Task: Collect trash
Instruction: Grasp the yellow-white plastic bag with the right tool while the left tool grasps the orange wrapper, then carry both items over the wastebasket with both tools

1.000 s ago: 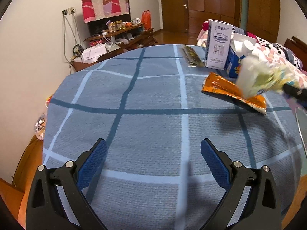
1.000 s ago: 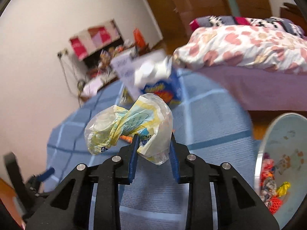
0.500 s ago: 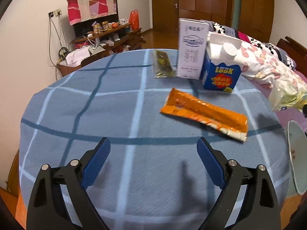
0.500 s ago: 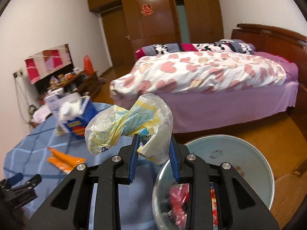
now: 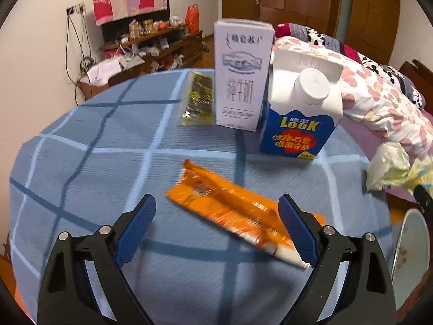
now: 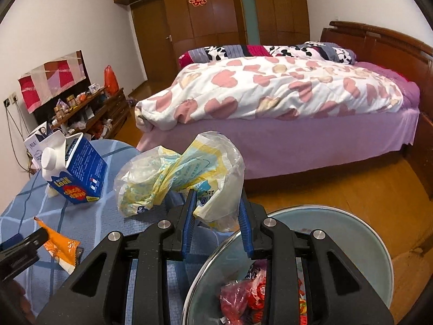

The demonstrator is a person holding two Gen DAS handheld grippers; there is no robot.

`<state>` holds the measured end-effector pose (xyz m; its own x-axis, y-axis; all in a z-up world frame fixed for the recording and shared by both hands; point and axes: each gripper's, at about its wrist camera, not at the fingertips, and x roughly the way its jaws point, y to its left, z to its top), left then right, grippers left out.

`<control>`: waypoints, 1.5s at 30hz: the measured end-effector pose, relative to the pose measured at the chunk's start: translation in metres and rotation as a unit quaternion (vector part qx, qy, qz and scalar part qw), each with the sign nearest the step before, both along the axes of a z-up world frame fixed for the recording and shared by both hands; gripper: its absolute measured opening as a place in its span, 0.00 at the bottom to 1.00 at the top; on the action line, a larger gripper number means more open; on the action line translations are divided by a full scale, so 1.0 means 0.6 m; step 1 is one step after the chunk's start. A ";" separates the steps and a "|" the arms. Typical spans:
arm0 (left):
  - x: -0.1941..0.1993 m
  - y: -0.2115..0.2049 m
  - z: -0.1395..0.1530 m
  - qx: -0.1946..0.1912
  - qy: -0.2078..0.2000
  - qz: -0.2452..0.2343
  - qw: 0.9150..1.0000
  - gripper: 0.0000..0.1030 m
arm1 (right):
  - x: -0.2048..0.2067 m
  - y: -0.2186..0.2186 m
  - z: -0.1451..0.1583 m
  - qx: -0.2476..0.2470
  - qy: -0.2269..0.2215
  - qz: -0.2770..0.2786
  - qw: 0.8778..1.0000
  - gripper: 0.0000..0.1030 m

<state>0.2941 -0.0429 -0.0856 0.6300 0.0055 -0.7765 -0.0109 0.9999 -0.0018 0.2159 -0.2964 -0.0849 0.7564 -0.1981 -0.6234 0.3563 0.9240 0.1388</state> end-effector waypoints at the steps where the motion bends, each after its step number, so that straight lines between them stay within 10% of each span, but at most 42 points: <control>1: 0.007 -0.005 -0.004 -0.002 0.004 0.001 1.000 0.87 | 0.000 -0.002 0.000 0.004 0.000 0.003 1.000 0.29; 9: 0.021 -0.026 -0.044 0.005 0.026 -0.016 1.000 0.76 | 0.000 0.004 0.005 0.006 -0.003 0.013 1.000 0.29; 14: 0.010 -0.024 -0.037 0.005 0.019 -0.049 0.999 0.33 | -0.004 0.005 0.003 0.014 -0.002 0.007 1.000 0.29; 17: 0.001 -0.010 -0.036 -0.003 0.017 -0.060 0.998 0.24 | -0.009 0.010 0.005 0.012 -0.004 0.009 1.000 0.29; 45: -0.162 0.091 0.019 -0.034 -0.015 -0.099 0.994 0.15 | -0.140 0.123 0.072 0.019 -0.061 0.062 0.996 0.29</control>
<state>0.1967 0.0116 -0.0745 0.6366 -0.1723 -0.7517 0.1870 0.9801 -0.0664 0.1320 -0.2225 -0.0419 0.8438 -0.0766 -0.5312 0.2185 0.9531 0.2096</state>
